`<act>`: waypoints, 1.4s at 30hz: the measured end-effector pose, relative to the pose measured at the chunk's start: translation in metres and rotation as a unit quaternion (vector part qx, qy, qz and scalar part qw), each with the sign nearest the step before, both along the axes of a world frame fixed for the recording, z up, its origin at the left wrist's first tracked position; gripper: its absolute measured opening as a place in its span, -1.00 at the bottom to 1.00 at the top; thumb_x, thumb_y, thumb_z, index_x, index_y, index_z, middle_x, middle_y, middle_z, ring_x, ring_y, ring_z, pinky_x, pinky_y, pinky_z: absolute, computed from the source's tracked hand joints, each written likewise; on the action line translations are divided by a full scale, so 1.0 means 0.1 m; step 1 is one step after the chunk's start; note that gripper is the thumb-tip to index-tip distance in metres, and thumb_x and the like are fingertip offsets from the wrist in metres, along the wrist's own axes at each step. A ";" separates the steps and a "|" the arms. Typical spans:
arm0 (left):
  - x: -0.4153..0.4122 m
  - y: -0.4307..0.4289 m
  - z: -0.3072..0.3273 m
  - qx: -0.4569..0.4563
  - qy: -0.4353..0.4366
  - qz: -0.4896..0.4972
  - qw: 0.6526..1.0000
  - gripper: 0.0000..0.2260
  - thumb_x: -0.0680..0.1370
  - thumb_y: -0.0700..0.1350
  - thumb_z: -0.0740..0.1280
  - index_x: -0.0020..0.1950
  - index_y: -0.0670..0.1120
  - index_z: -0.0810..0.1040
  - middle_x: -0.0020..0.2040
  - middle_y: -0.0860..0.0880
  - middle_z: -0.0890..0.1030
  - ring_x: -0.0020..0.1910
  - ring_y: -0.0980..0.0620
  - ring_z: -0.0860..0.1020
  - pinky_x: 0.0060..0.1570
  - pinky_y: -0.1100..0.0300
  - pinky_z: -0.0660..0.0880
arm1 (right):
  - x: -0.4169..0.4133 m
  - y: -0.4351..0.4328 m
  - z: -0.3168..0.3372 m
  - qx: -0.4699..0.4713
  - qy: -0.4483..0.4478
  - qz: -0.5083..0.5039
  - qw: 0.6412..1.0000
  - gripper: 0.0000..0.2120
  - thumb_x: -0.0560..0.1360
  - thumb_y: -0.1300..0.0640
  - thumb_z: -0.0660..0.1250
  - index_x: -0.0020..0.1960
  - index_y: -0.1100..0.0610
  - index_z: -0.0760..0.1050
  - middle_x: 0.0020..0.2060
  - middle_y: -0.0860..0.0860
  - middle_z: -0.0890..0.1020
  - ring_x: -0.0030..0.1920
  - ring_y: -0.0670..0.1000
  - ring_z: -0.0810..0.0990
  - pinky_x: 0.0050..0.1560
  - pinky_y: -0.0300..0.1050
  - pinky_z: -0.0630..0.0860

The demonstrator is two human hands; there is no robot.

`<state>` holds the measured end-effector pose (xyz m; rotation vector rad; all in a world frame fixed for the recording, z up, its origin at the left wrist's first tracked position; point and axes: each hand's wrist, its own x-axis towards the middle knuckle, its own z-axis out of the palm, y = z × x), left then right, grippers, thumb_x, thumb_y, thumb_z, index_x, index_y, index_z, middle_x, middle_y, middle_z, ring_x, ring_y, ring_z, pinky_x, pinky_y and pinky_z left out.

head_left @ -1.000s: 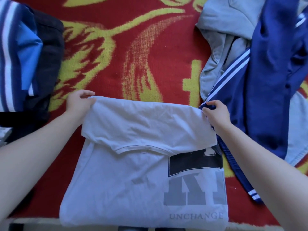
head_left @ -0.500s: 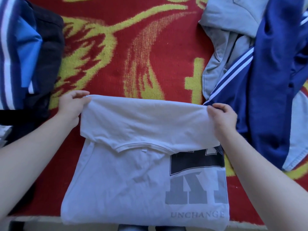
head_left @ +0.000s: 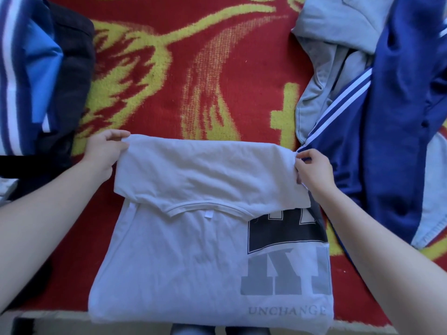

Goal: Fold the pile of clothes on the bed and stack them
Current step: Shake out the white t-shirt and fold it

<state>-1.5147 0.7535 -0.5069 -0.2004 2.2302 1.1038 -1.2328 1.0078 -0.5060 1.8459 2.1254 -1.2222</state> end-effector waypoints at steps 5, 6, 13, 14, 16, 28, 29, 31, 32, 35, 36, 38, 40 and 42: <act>0.01 0.01 0.00 -0.007 0.009 -0.005 1.000 -0.73 0.50 -0.38 0.24 -0.18 -0.01 0.51 -0.19 0.07 0.47 -0.25 0.15 0.44 -0.27 0.30 0.41 | -0.10 -0.03 0.03 -0.051 0.068 -0.060 0.995 -0.63 0.53 0.23 0.19 0.33 0.10 0.35 -0.31 -0.07 0.46 -0.51 -0.12 0.42 -0.44 -0.22 0.44; 0.02 0.02 0.00 -0.008 0.011 -0.004 1.000 -0.76 0.50 -0.38 0.23 -0.13 -0.04 0.52 -0.19 0.07 0.46 -0.26 0.15 0.44 -0.29 0.31 0.39 | -0.11 -0.01 0.04 -0.076 0.089 -0.085 0.989 -0.58 0.51 0.30 0.19 0.36 0.10 0.33 -0.33 -0.04 0.45 -0.57 -0.16 0.38 -0.54 -0.30 0.36; -0.02 -0.01 -0.03 -0.011 0.011 -0.006 1.000 -0.71 0.49 -0.38 0.26 -0.22 0.02 0.51 -0.19 0.06 0.49 -0.24 0.14 0.46 -0.27 0.30 0.41 | -0.14 0.14 0.09 -0.076 0.129 -0.213 0.965 -0.77 0.44 0.41 0.29 0.05 0.25 0.59 -0.36 0.02 0.50 -0.66 -0.16 0.27 -0.63 -0.35 0.21; -0.03 -0.02 -0.04 -0.013 0.011 -0.005 1.000 -0.70 0.49 -0.39 0.26 -0.23 0.02 0.51 -0.19 0.05 0.49 -0.22 0.13 0.47 -0.24 0.29 0.43 | -0.14 0.18 0.10 -0.088 0.146 -0.287 0.943 -0.76 0.42 0.43 0.29 0.02 0.24 0.60 -0.40 0.05 0.48 -0.68 -0.14 0.23 -0.63 -0.35 0.19; -0.07 -0.05 -0.06 -0.019 0.010 0.003 1.000 -0.70 0.48 -0.40 0.26 -0.24 0.01 0.52 -0.19 0.04 0.50 -0.16 0.06 0.50 -0.15 0.23 0.47 | -0.13 0.25 0.11 -0.115 0.155 -0.415 0.889 -0.74 0.40 0.44 0.27 -0.03 0.19 0.59 -0.49 0.03 0.47 -0.68 -0.14 0.18 -0.61 -0.36 0.18; -0.01 0.09 -0.07 -0.249 0.150 -0.435 0.852 -0.28 0.42 -0.21 0.36 0.51 0.06 0.11 0.51 -0.06 0.07 0.46 -0.11 0.06 0.37 -0.11 0.11 | -0.24 -0.02 0.04 0.231 -0.013 0.406 0.884 -0.41 0.43 0.13 0.42 0.41 0.13 0.33 0.42 0.25 0.24 0.42 0.25 0.20 0.32 0.12 0.21; 0.00 0.10 -0.06 -0.275 0.157 -0.507 0.802 -0.24 0.42 -0.18 0.36 0.52 0.08 0.05 0.53 -0.01 0.04 0.48 -0.07 0.01 0.39 -0.11 0.04 | -0.22 -0.03 0.02 0.203 -0.082 0.507 0.834 -0.29 0.43 0.06 0.42 0.48 0.10 0.19 0.48 0.20 0.13 0.48 0.21 0.08 0.37 0.13 0.12; 0.03 0.10 -0.07 -0.311 0.185 -0.576 0.733 -0.28 0.46 -0.14 0.31 0.52 0.06 0.03 0.49 0.00 0.17 0.46 -0.06 0.08 0.41 -0.10 -0.01 | -0.14 0.02 -0.04 0.183 -0.198 0.588 0.762 -0.17 0.44 0.02 0.37 0.54 0.06 -0.06 0.52 0.12 0.01 0.50 0.11 0.00 0.39 0.07 0.02; 0.02 0.09 -0.08 -0.326 0.208 -0.577 0.720 -0.34 0.48 -0.13 0.29 0.51 0.03 0.08 0.42 -0.04 0.28 0.42 -0.08 0.16 0.40 -0.10 0.01 | -0.10 0.05 -0.05 0.198 -0.229 0.580 0.756 -0.15 0.44 0.04 0.35 0.54 0.05 -0.11 0.50 0.11 0.06 0.47 0.10 0.08 0.34 0.05 0.07; -0.02 0.08 -0.04 -0.318 0.273 -0.545 0.726 -0.61 0.51 -0.19 0.23 0.34 -0.04 0.40 0.11 -0.09 0.48 0.19 -0.11 0.36 0.27 -0.02 0.14 | -0.04 0.11 -0.08 0.258 -0.239 0.501 0.791 -0.23 0.45 0.12 0.33 0.53 0.05 -0.03 0.27 0.10 0.40 0.24 0.15 0.32 0.06 0.03 0.20; -0.02 0.07 -0.01 -0.291 0.279 -0.542 0.738 -0.70 0.49 -0.22 0.23 0.21 -0.08 0.51 -0.01 -0.08 0.49 0.09 -0.10 0.39 0.17 0.01 0.20 | -0.05 0.12 -0.09 0.272 -0.223 0.484 0.801 -0.32 0.45 0.19 0.32 0.50 0.08 0.12 0.13 0.12 0.49 0.16 0.17 0.36 -0.01 0.02 0.19; 0.00 0.00 0.08 -0.211 0.267 -0.533 0.775 -0.84 0.46 -0.28 0.26 -0.03 -0.16 0.59 -0.16 -0.06 0.45 -0.05 -0.11 0.42 -0.04 0.05 0.28 | -0.03 0.18 -0.10 0.319 -0.168 0.456 0.814 -0.68 0.39 0.30 0.32 0.15 0.21 0.50 -0.15 0.15 0.57 -0.02 0.20 0.43 -0.08 0.02 0.20; 0.06 -0.15 0.20 -0.140 0.247 -0.505 0.815 -0.94 0.42 -0.27 0.31 -0.16 -0.18 0.57 -0.21 -0.05 0.46 -0.11 -0.13 0.46 -0.17 0.02 0.36 | 0.15 0.26 -0.04 0.392 -0.078 0.435 0.807 -0.96 0.31 0.28 0.32 -0.27 0.26 0.49 -0.38 0.12 0.51 -0.22 0.19 0.46 -0.14 0.00 0.25; 0.18 -0.35 0.33 -0.068 0.259 -0.487 0.831 -0.92 0.35 -0.09 0.29 -0.24 -0.09 0.49 -0.26 0.01 0.44 -0.21 -0.06 0.43 -0.28 0.00 0.39 | 0.44 0.31 0.04 0.456 -0.021 0.432 0.778 -0.92 0.29 0.25 0.29 -0.34 0.20 0.40 -0.46 0.09 0.45 -0.30 0.14 0.38 -0.22 -0.04 0.21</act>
